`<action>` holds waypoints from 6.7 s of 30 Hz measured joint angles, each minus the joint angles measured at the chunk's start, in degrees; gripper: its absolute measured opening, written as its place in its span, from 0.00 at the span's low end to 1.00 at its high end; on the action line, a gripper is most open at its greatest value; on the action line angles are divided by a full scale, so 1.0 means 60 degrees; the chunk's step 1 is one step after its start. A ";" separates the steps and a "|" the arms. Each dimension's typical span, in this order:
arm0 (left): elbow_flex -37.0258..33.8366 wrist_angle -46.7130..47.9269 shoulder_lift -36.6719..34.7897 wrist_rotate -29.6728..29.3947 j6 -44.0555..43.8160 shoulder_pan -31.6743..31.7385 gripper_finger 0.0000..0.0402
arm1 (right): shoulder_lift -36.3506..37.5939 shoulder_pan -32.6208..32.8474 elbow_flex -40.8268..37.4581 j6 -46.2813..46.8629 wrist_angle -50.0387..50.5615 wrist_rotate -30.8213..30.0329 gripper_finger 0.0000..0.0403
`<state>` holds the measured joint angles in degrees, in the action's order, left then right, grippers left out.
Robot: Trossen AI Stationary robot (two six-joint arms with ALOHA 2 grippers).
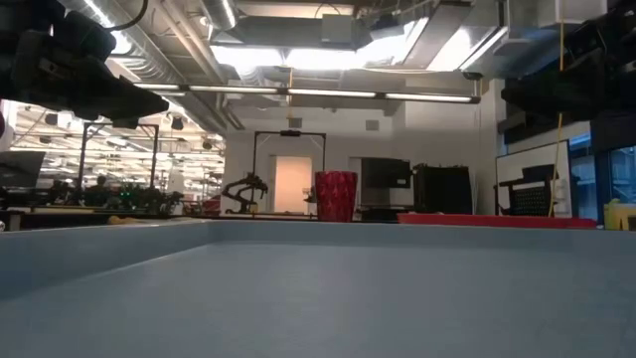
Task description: Pick and place plate/cup/fork/spoon on tray
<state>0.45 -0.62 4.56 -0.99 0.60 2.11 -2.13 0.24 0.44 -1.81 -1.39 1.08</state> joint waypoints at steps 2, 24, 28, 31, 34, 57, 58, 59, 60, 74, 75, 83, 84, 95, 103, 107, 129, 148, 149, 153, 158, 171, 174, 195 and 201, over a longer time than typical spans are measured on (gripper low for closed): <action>0.0001 0.0003 -0.0001 0.0000 0.0000 0.0000 0.20 | 0.0000 0.0002 0.0002 -0.0001 0.0000 0.0000 0.31; 0.0004 0.0003 -0.0004 0.0000 0.0000 0.0000 0.20 | 0.0000 -0.0001 0.0002 0.0014 -0.0004 0.0007 0.31; 0.0002 0.0004 -0.0004 -0.0001 0.0000 0.0004 0.20 | 0.0000 0.0002 0.0002 -0.0009 -0.0004 0.0008 0.31; 0.0000 0.0000 -0.0004 -0.0003 0.0000 0.0004 0.20 | 0.0000 0.0002 -0.0001 -0.0025 -0.0004 0.0004 0.31; 0.0001 0.0001 -0.0001 0.0000 0.0000 0.0001 0.20 | 0.0000 0.0002 0.0000 -0.0067 -0.0002 0.0004 0.31; 0.0002 0.0000 -0.0004 0.0004 0.0000 0.0001 0.20 | 0.0000 0.0002 0.0002 -0.1222 0.0000 0.0001 0.31; 0.0004 0.0000 -0.0002 0.0004 0.0000 0.0000 0.20 | 0.0000 0.0002 0.0002 -0.1222 0.0000 0.0001 0.31; 0.0000 0.0003 -0.0004 0.0004 0.0000 0.0000 0.20 | 0.0000 0.0002 -0.0002 -0.1219 0.0000 0.0001 0.31; 0.0000 0.0001 -0.0004 0.0004 0.0000 0.0000 0.20 | 0.0000 0.0002 -0.0002 -0.1219 -0.0001 0.0001 0.31; 0.0001 0.0002 -0.0001 0.0004 0.0000 0.0000 0.20 | 0.0000 0.0002 0.0001 -0.0522 -0.0002 0.0007 0.31; 0.0003 0.0003 -0.0004 0.0004 0.0000 0.0000 0.20 | 0.0000 0.0002 0.0001 -0.0346 0.0000 0.0012 0.31; 0.0004 0.0000 -0.0004 0.0000 0.0000 0.0000 0.20 | 0.0000 0.0002 0.0000 -0.0246 0.0000 0.0008 0.31; 0.0004 0.0000 -0.0004 0.0000 0.0000 0.0000 0.20 | 0.0000 0.0002 0.0002 -0.0250 0.0000 0.0008 0.31; 0.0004 0.0002 -0.0001 0.0000 0.0000 0.0001 0.20 | 0.0000 0.0002 0.0002 -0.0741 0.0000 0.0001 0.31; 0.0003 0.0001 -0.0002 0.0000 0.0000 0.0000 0.20 | 0.0000 -0.0002 0.0002 -0.0788 -0.0092 0.0001 0.31; 0.0002 0.0002 -0.0002 0.0000 0.0000 0.0000 0.20 | 0.0000 -0.0002 -0.0002 -0.0475 -0.0087 0.0001 0.31; 0.0004 0.0000 -0.0003 0.0000 0.0000 0.0004 0.20 | 0.0000 0.0002 -0.0002 0.0657 0.0007 0.0012 0.31; -0.0004 -0.0544 -0.0007 0.0009 0.1463 0.0004 0.20 | 0.0000 -0.0001 0.0002 0.1231 -0.0082 0.0004 0.31; -0.0004 -0.0559 -0.0004 0.0047 0.1465 0.0000 0.20 | 0.0000 0.0002 -0.0001 0.1291 -0.0117 0.0007 0.31; -0.0004 -0.0605 -0.0004 0.0066 0.1282 0.0000 0.20 | -0.0003 0.0000 0.0000 0.1775 -0.0124 0.0004 0.31; -0.0004 -0.0679 -0.0004 0.0075 0.1216 0.0004 0.20 | -0.0004 0.0001 -0.0001 0.2263 -0.0101 0.0007 0.31; -0.0004 -0.1184 0.0000 0.0077 -0.1248 0.0000 0.20 | -0.0005 0.0002 -0.0002 0.2286 -0.0372 0.0023 0.31; -0.0004 -0.2157 0.0000 0.0080 -0.0352 0.0000 0.20 | -0.0004 -0.0002 -0.0002 0.2503 -0.1697 0.0496 0.31; 0.1696 -0.4518 0.5292 0.0503 0.0146 -0.0128 0.20 | -0.1930 0.0002 0.0599 0.1640 -0.4215 0.0514 0.31; 0.2791 -0.4492 0.7328 0.0503 0.0386 -0.0128 0.20 | -0.2321 0.0002 0.0599 0.2026 -0.4217 0.0514 0.31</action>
<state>17.19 -27.57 48.53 2.02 2.92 1.34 -16.06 0.25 4.03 10.34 -26.69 4.16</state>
